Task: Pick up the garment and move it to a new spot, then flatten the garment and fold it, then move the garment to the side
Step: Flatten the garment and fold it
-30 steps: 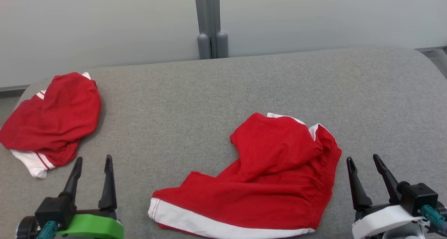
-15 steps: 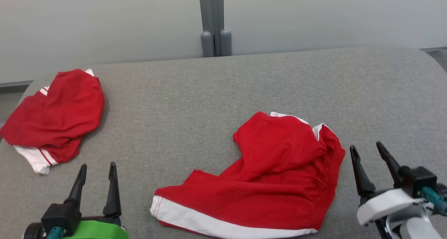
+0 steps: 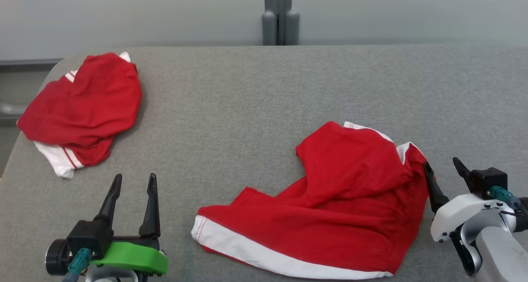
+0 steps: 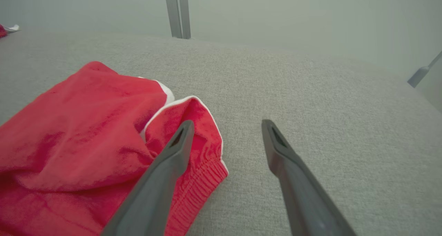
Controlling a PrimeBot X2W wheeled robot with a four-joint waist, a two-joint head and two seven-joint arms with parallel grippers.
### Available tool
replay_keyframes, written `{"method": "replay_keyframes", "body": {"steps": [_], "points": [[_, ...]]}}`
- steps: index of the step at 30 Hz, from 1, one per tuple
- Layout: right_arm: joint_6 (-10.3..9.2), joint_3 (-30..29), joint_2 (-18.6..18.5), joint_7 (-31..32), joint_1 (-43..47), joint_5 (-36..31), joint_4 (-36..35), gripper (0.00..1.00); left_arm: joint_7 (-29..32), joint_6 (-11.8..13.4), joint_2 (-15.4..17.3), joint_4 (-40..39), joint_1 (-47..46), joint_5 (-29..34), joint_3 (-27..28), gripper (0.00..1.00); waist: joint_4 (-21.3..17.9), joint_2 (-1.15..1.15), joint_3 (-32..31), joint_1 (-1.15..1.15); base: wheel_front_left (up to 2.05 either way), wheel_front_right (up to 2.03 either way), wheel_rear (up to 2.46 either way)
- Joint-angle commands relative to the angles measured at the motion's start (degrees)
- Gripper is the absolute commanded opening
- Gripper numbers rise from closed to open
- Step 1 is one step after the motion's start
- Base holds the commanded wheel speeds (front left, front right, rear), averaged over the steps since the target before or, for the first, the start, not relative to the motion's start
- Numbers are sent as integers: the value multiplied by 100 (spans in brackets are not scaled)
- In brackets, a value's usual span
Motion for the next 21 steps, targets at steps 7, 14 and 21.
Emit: {"method": "replay_keyframes", "body": {"steps": [7, 14, 21], "points": [[0, 267, 36, -17, -399, 316, 1073, 100, -2, -24, -33, 24, -218, 17, -128, 100, 366, 0, 332, 0, 0, 0, 0], [0, 505, -148, -17, -805, 540, 1272, 0, -2, -25, -51, 72, -307, -20, -229, 100, 414, 0, 360, 0, 0, 0, 0], [-1, 410, -445, -17, -1531, 607, 1266, 0, -2, -25, -72, 132, -371, -81, -370, 100, 516, 0, 311, 0, 0, 0, 0]]}}
